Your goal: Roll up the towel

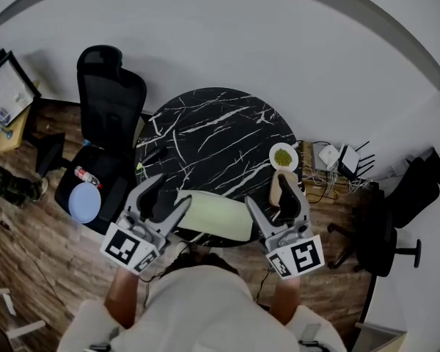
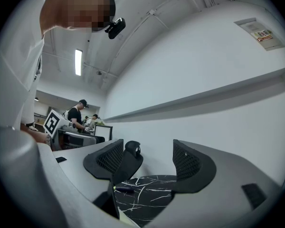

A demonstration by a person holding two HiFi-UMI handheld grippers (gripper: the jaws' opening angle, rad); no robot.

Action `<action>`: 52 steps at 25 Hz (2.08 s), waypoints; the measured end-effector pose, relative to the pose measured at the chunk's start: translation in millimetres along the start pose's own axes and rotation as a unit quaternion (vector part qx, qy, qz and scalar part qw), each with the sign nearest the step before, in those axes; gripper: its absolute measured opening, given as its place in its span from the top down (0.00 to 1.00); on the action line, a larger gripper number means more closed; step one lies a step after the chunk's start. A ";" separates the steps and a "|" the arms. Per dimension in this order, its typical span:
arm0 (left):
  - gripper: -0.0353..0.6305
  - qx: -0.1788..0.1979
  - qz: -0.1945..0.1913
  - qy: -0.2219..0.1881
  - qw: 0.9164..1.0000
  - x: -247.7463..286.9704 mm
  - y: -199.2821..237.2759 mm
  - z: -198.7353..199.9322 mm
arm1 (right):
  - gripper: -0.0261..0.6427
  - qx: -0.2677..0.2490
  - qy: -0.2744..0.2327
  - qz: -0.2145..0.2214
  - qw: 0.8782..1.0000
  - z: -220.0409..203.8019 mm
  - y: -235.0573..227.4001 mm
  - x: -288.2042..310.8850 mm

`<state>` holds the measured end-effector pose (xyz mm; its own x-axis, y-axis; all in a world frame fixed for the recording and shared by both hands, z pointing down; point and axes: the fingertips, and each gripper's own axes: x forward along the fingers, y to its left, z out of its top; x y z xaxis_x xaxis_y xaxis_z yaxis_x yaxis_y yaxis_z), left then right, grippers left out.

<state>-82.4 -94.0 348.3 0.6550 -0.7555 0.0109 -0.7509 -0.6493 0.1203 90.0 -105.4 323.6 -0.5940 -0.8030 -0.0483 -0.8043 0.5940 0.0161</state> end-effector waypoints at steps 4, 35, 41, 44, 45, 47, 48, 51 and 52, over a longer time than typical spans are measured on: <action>0.58 -0.001 0.002 0.000 1.000 -0.2 0.2 0.0 | 0.53 0.001 -0.001 0.001 1.000 0.0 -0.1 -0.2; 0.58 0.001 0.003 0.001 1.000 -2.5 -1.2 0.0 | 0.53 0.004 0.000 0.004 1.000 -0.4 1.6 -0.5; 0.58 -0.001 0.002 0.002 1.000 -1.9 -0.9 -1.2 | 0.53 0.004 0.003 0.005 1.000 -2.0 2.1 0.7; 0.58 0.000 0.002 0.003 1.000 -2.0 -1.0 -2.8 | 0.53 0.004 0.004 0.005 1.000 -3.7 2.1 0.6; 0.58 0.001 0.001 0.004 1.000 -2.1 -1.2 -3.2 | 0.53 0.004 0.004 0.005 1.000 -3.9 2.0 0.4; 0.58 0.003 0.001 0.004 1.000 -2.4 -1.8 -3.3 | 0.53 0.004 0.003 0.005 1.000 -3.9 1.7 -0.2; 0.58 0.003 0.002 0.003 1.000 -2.7 -1.9 -3.1 | 0.53 0.004 0.003 0.005 1.000 -3.7 1.8 -0.4; 0.58 0.001 0.004 0.002 1.000 -3.9 -1.3 -2.0 | 0.53 0.004 0.003 0.005 1.000 -3.6 2.5 -0.4; 0.58 0.002 0.004 0.002 1.000 -3.9 -0.8 -1.9 | 0.53 0.004 0.003 0.005 1.000 -3.7 2.5 -0.1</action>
<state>-84.2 -90.3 350.0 0.6490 -0.7606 0.0161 -0.7567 -0.6432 0.1172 88.0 -104.0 327.3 -0.6026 -0.7969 -0.0423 -0.7978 0.6029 0.0079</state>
